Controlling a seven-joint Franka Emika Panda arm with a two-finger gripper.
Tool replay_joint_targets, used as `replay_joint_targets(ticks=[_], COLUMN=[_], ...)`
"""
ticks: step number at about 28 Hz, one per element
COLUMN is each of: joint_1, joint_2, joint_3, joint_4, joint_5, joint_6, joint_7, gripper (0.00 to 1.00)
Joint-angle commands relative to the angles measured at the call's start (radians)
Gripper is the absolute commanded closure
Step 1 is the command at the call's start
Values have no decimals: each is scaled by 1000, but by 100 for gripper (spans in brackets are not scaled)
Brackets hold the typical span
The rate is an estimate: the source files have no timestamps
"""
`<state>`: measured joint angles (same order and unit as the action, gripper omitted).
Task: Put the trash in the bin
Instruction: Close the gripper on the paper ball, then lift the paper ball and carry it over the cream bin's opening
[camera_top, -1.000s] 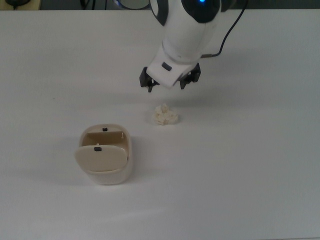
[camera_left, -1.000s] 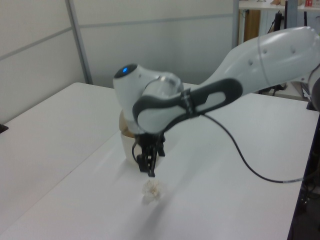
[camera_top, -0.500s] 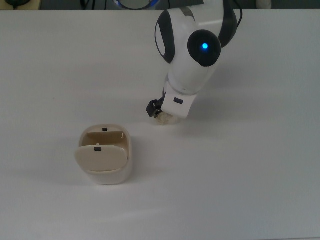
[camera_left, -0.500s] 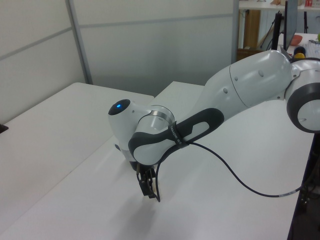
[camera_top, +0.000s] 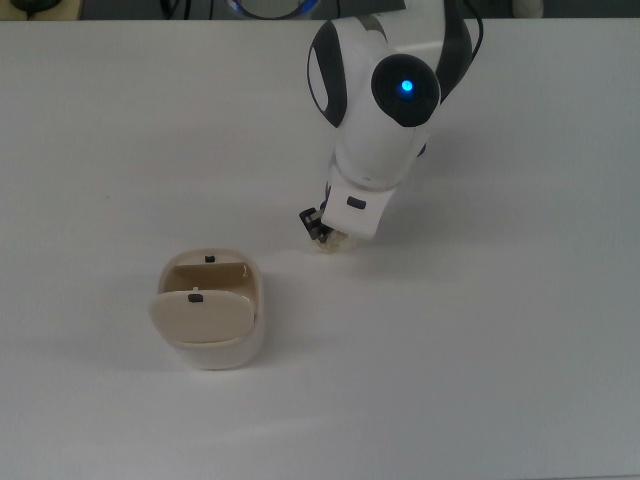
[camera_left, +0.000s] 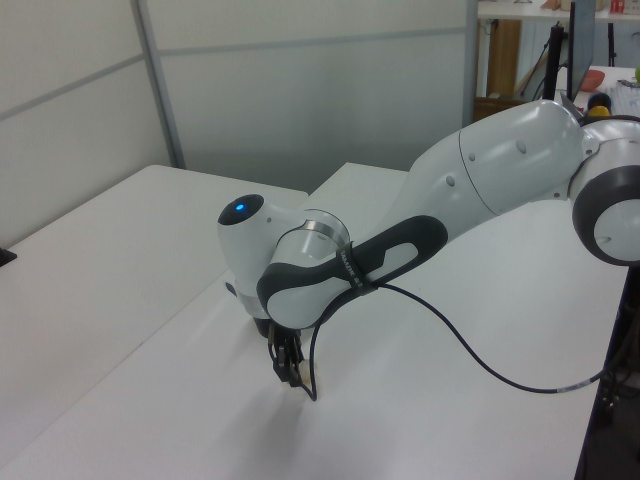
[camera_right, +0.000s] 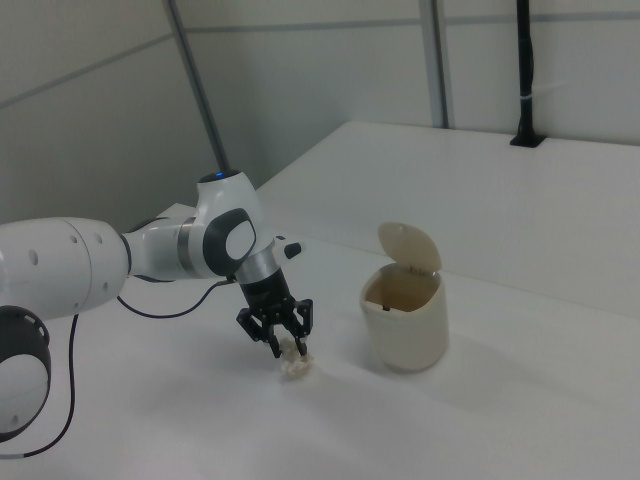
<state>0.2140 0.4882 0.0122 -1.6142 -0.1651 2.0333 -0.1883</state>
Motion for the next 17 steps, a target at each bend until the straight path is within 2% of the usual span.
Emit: replay_joint_targets(ticks=[1, 5, 10, 17], joint_1=[-1, -5, -48, -140], joint_2=[-11, -57, -143, -256], joint_3=[-15, -18, -18, -20], joint_4=[0, 2, 4, 8], joint_5=[-5, 1, 12, 91], joint_6=[22, 11, -62, -110], joint_7=[-11, 10, 7, -17], gripper=[86, 87, 87, 87])
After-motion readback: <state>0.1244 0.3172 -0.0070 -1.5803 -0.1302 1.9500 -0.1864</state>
